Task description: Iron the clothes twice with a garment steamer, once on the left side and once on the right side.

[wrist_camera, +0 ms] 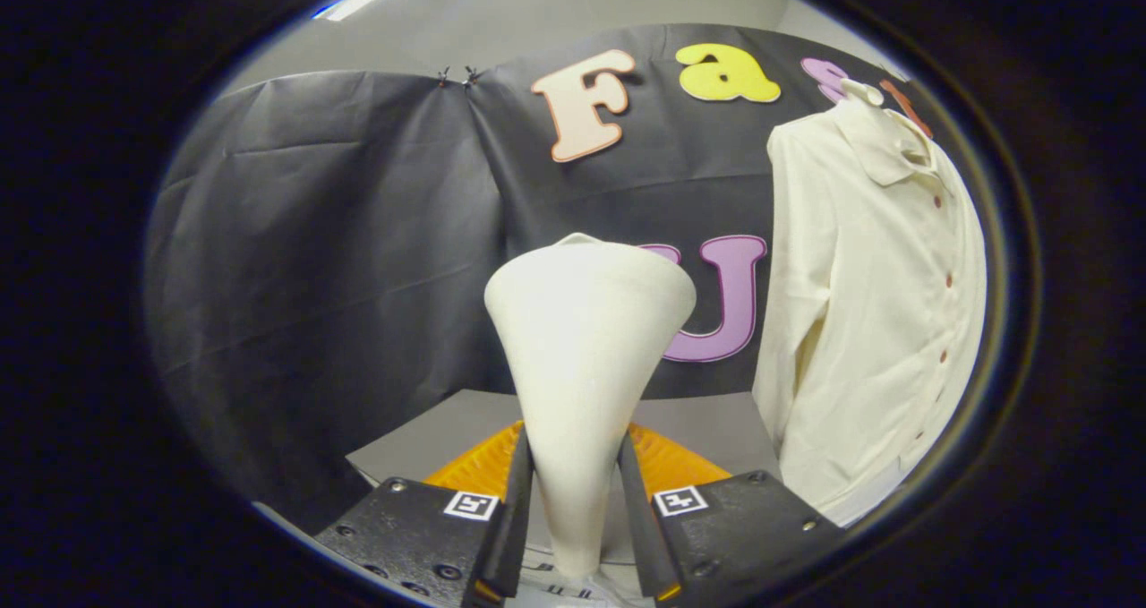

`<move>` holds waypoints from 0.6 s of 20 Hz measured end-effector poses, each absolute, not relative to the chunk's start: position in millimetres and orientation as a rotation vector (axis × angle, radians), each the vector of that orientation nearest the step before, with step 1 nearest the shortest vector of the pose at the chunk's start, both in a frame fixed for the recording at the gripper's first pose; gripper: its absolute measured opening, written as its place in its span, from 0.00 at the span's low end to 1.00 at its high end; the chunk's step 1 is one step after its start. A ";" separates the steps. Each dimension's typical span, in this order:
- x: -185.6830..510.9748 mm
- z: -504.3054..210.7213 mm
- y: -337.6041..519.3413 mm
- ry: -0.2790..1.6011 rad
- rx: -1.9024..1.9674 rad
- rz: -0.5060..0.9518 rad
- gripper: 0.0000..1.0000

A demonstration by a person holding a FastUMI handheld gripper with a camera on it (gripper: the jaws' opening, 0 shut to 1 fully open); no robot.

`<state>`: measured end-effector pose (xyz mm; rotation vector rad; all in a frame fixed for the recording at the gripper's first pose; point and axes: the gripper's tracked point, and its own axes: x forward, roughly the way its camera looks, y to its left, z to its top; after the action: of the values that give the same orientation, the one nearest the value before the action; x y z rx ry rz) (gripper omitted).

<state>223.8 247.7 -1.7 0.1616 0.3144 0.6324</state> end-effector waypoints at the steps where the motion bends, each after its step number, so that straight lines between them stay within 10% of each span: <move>1: 221.7 -0.8 245.1 0.313 0.162 0.633 0.49; 12: 249.5 88.0 165.3 0.035 0.280 0.545 0.48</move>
<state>249.5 165.3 88.0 0.2802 0.0346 0.5446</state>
